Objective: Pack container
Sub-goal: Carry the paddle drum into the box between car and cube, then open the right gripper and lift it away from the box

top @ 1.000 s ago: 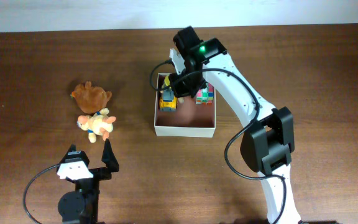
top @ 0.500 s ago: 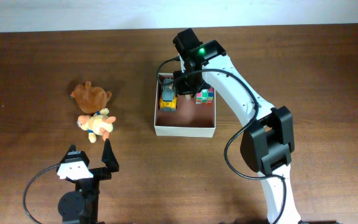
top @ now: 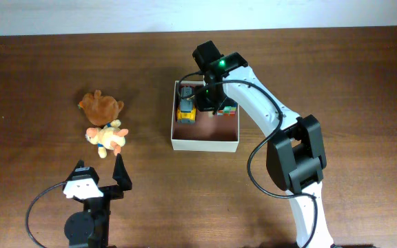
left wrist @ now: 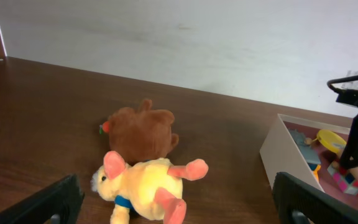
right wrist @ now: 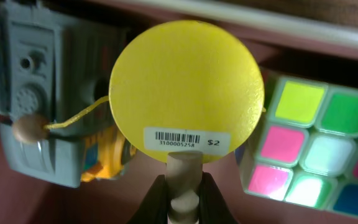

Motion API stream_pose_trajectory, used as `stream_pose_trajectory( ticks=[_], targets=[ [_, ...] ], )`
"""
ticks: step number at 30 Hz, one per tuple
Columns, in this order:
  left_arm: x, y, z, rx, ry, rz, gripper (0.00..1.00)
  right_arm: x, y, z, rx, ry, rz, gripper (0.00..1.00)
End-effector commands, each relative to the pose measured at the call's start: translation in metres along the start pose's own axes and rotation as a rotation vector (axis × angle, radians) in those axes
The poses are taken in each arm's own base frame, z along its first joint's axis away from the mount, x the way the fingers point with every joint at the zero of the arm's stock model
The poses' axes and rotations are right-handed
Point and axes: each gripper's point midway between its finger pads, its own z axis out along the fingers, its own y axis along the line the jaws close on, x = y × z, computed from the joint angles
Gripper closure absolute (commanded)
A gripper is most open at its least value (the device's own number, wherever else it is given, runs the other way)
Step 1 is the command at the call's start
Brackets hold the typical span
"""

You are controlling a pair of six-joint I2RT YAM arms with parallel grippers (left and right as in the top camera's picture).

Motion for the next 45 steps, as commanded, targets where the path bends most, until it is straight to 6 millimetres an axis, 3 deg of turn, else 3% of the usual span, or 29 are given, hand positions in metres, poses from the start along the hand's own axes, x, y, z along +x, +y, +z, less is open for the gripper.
stream_pose_trajectory(
  ticks=[1,2,5,6,8,14,18,22,24,27,30,38,45],
  targets=[
    [0.002,0.000,0.000,0.004,-0.001,0.020,0.01,-0.003,0.002,-0.002,0.011,-0.022,0.000,0.88],
    [0.002,0.000,0.000,0.003,-0.001,0.020,0.01,-0.004,0.003,-0.002,0.009,-0.025,0.000,0.83],
    [0.001,0.000,0.000,0.003,-0.001,0.020,0.01,-0.007,0.004,-0.002,0.004,-0.039,-0.010,0.50],
    [0.002,0.000,0.000,0.004,-0.001,0.020,0.01,-0.008,0.005,-0.002,0.001,-0.042,-0.027,0.43],
    [0.001,0.000,0.000,0.004,-0.001,0.020,0.01,-0.008,0.004,-0.002,0.002,-0.044,-0.031,0.39],
    [0.001,0.000,0.000,0.004,-0.001,0.020,0.01,-0.014,0.012,-0.013,-0.053,-0.053,-0.050,0.38],
    [0.002,0.000,0.000,0.004,-0.001,0.020,0.01,-0.024,0.026,-0.050,-0.097,-0.089,-0.076,0.36],
    [0.001,0.000,0.000,0.004,-0.001,0.020,0.01,-0.032,0.035,-0.112,-0.116,-0.154,-0.126,0.33],
    [0.002,0.000,0.000,0.004,-0.001,0.020,0.01,-0.033,0.029,-0.144,-0.092,-0.194,-0.140,0.31],
    [0.001,0.000,0.000,0.004,-0.001,0.020,0.01,-0.037,-0.002,-0.183,0.021,-0.259,-0.102,0.27],
    [0.001,0.000,0.000,0.003,-0.001,0.020,0.01,-0.040,-0.046,-0.204,0.135,-0.288,-0.023,0.16],
    [0.001,0.000,0.000,0.003,-0.001,0.020,0.01,-0.039,-0.163,-0.209,0.248,-0.243,0.278,0.07],
    [0.002,0.000,0.000,0.004,-0.001,0.020,0.01,-0.019,-0.246,-0.216,0.303,-0.184,0.415,0.01]
  ],
)
